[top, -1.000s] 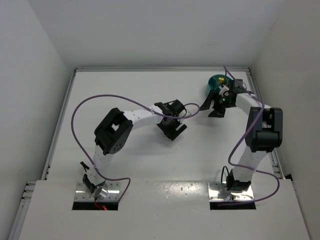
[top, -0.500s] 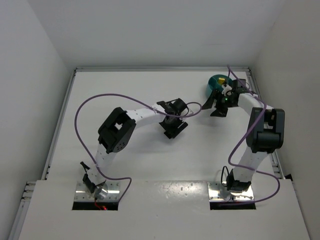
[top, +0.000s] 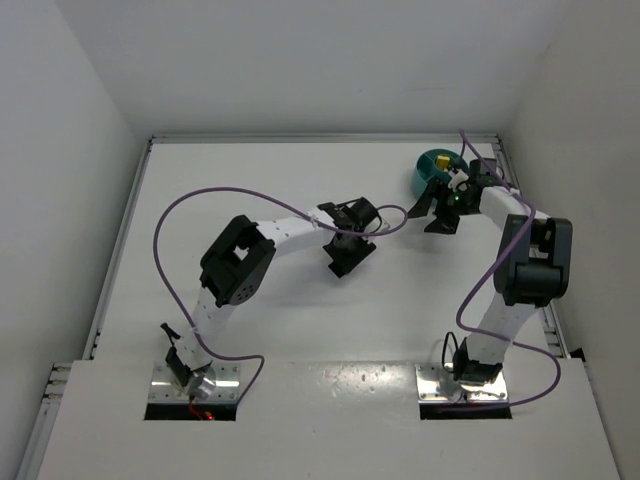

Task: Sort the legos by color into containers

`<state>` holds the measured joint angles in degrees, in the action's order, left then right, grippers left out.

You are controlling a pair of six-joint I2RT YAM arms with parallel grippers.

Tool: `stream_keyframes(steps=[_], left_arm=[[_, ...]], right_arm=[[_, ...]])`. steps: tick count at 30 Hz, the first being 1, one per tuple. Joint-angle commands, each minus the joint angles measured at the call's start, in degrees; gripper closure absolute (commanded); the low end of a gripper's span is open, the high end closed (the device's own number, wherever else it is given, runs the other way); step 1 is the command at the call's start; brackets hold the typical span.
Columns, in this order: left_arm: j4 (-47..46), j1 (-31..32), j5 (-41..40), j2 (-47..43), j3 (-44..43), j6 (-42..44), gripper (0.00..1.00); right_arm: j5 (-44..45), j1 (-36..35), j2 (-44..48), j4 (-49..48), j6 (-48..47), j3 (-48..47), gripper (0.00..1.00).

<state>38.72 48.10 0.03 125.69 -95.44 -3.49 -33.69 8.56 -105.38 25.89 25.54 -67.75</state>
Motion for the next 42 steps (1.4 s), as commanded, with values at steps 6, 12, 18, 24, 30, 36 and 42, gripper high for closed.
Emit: stream_keyframes(steps=[6,12,18,24,30,36,42], left_arm=[[3.47,1.03,4.36,7.11,3.77,-0.73,0.71],[-1.62,1.03,1.46,-2.35,7.01,-1.25,0.76],[-6.46,-0.98,2.52,-9.23,9.65,-2.31,0.84],[-10.07,-2.39,4.8,-15.46,11.76,-2.93,0.88],[-12.96,-3.0,5.33,-18.46,12.99,-4.59,0.91],[-13.49,-4.06,8.05,-20.66,13.52,-4.6,0.92],[-14.02,-4.06,8.58,-21.19,13.52,-4.6,0.96]], right_arm=[[-1.73,0.41,1.67,-0.4,0.3,-1.69,0.24],[-6.55,-0.2,1.67,-3.38,1.44,1.99,0.24],[-13.32,-1.35,2.2,-8.93,5.48,6.57,0.25],[-16.57,-4.07,1.58,-11.2,6.62,6.57,0.29],[-18.42,-7.58,0.35,-12.53,7.68,7.72,0.41],[-23.08,-9.88,-2.28,-14.2,9.43,7.19,0.42],[-26.25,-13.13,-2.99,-15.52,9.97,5.52,0.42]])
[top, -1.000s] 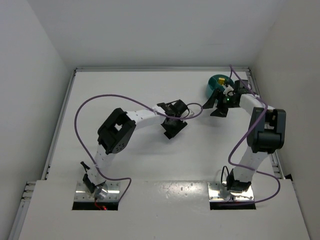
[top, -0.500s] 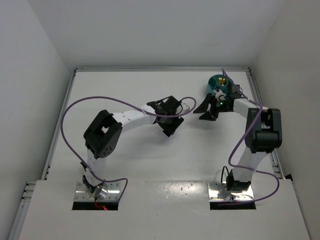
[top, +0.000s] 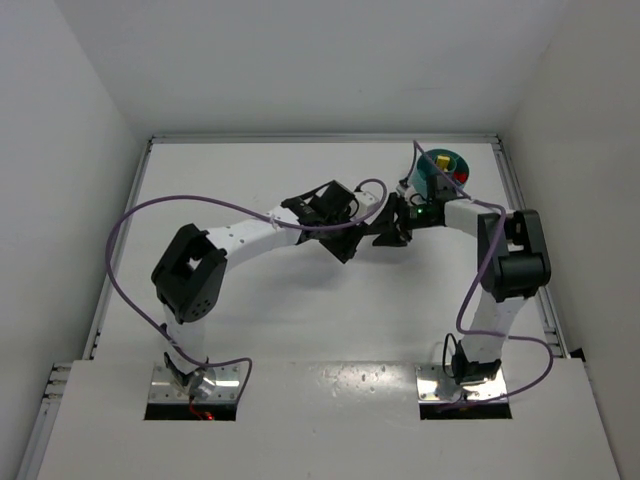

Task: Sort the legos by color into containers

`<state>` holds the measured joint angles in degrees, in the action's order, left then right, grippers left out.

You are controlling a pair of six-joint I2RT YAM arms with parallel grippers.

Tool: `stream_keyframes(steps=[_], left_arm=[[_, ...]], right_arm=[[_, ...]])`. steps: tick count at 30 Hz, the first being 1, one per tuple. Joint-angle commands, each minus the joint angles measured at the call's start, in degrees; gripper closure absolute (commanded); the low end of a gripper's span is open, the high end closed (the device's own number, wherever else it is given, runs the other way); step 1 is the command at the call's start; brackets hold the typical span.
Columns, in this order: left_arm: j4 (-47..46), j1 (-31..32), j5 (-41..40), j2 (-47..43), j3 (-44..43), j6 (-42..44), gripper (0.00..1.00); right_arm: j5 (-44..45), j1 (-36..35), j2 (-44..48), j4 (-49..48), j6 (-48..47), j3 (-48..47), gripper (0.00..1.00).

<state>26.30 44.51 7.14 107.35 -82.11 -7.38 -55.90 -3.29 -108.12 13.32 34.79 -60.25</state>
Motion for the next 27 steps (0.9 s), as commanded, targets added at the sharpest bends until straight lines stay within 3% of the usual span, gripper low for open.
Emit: stream_keyframes(steps=[1,11,20,27], left_arm=[[-1.61,-0.48,1.48,-2.85,0.19,-0.71,0.96],[-2.13,-0.48,1.48,-3.98,1.24,-0.71,0.97],[-2.66,-0.48,0.95,-5.13,1.77,-0.71,1.0],[-2.66,-0.48,0.42,-5.66,2.3,-0.71,1.0]], right_arm=[[-4.74,-1.89,-0.78,-3.56,0.72,-1.98,0.42],[-7.73,-6.9,-2.45,-4.09,1.34,-3.21,0.42],[-8.35,-9.01,-4.73,-4.09,1.87,-3.74,0.52],[-9.4,-9.54,-4.74,-5.14,1.87,-3.74,0.81]])
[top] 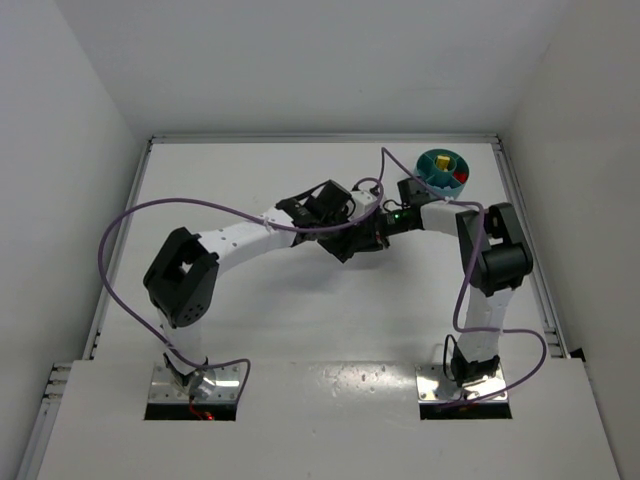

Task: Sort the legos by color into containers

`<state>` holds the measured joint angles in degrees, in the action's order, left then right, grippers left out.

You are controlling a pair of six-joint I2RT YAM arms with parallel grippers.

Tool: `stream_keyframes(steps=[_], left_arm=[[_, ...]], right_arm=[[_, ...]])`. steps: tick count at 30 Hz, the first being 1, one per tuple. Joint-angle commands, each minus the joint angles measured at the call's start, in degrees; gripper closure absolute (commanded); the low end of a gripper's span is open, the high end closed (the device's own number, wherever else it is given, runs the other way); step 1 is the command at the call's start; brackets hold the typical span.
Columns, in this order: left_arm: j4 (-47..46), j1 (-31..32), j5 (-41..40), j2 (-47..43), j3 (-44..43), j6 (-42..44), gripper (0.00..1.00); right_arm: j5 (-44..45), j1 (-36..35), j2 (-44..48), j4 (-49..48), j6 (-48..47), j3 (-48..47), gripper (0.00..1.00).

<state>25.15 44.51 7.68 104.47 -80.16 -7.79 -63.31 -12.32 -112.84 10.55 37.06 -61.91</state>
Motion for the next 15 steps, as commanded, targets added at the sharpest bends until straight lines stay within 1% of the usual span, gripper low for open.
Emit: stream_keyframes(steps=[1,2,3,4,6,7,9,12,13,15], left_arm=[[-1.5,-0.48,-0.12,-2.78,0.36,-0.29,1.0],[-1.5,-0.48,-0.12,-2.78,0.36,-0.29,0.97],[-1.5,-0.48,-0.12,-2.78,0.88,-0.29,0.84],[-1.5,-0.48,-0.12,-2.78,0.88,-0.29,0.78],[-1.5,-0.48,-0.12,-2.78,1.41,-0.29,0.68],[-1.5,-0.48,-0.12,-3.3,1.41,-0.29,0.59],[-1.5,-0.48,-0.12,-3.92,2.03,0.23,0.52],[-1.5,-0.48,-0.65,-7.24,2.73,1.64,0.34],[-1.5,-1.0,-0.65,-8.13,3.25,2.51,0.25],[-1.5,-2.06,0.04,-10.24,4.31,3.13,0.13]], right_arm=[[-1.99,-0.52,-0.02,-2.37,-0.41,-2.07,0.85],[-1.99,-0.52,-0.02,-2.37,-0.41,-2.07,0.92],[-2.52,-0.52,-0.02,-2.89,-0.41,-2.07,0.94],[-2.52,-0.52,-0.02,-2.9,-0.41,-2.07,0.96],[-2.52,-0.52,0.6,-2.9,-0.41,-2.6,0.99],[-2.52,-0.52,1.21,-2.9,-0.41,-2.6,0.99],[-2.0,0.18,1.74,-2.9,-1.1,-2.6,0.99],[-1.47,1.5,2.36,-1.67,-2.16,-3.74,1.0],[-0.86,2.2,2.36,0.94,-3.04,-4.53,1.0],[0.55,2.91,2.36,3.85,-6.37,-7.24,1.0]])
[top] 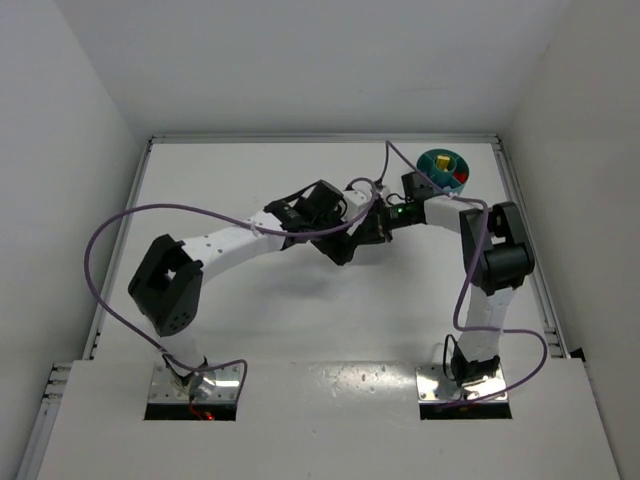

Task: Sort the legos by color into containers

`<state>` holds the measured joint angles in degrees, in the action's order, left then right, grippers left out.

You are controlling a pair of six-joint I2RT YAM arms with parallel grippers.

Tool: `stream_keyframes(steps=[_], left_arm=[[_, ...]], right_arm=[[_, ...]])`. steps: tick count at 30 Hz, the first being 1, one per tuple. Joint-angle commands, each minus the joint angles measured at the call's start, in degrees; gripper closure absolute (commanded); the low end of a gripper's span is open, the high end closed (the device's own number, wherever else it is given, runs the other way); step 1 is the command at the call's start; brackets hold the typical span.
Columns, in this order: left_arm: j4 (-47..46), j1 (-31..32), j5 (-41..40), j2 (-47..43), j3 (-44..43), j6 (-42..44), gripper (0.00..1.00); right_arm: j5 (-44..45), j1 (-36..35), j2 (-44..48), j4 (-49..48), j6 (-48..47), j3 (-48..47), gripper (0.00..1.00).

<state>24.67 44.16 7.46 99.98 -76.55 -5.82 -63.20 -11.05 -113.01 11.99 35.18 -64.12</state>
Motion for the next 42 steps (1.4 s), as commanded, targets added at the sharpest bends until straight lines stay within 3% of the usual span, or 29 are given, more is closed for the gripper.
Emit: stream_keyframes(steps=[1,3,6,10,14,20,27,42], left_arm=[[-1.02,-2.32,0.27,-8.2,1.57,1.17,0.08],[-1.02,-4.17,0.97,-10.59,2.45,1.17,0.0],[-1.02,-7.24,-4.18,-14.54,2.99,-0.83,0.0],[-1.02,-12.42,-4.83,-15.43,2.99,-0.85,0.0],[-0.41,-14.89,-5.35,-14.3,2.37,-1.38,0.0],[0.21,-16.65,-3.86,-13.76,4.22,-2.44,0.0],[0.21,-17.18,-5.88,-13.76,4.75,-1.82,0.0],[-0.32,-18.23,-7.29,-10.51,3.6,-4.63,0.0]], right_arm=[[0.97,1.64,2.53,3.56,-5.29,-5.92,1.0],[2.55,3.22,2.53,7.07,-7.83,-9.07,1.0],[7.29,4.89,1.4,14.1,-12.92,-16.0,1.0],[17.98,6.21,0.78,20.78,-16.36,-27.79,1.0],[28.11,6.74,-4.39,28.87,-19.97,-46.3,1.0],[46.04,7.35,-7.48,30.9,-24.8,-54.61,1.0],[58.08,7.88,-10.74,32.48,-27.44,-59.19,1.0],[64.43,11.31,-13.55,32.31,-26.83,-57.44,1.0]])
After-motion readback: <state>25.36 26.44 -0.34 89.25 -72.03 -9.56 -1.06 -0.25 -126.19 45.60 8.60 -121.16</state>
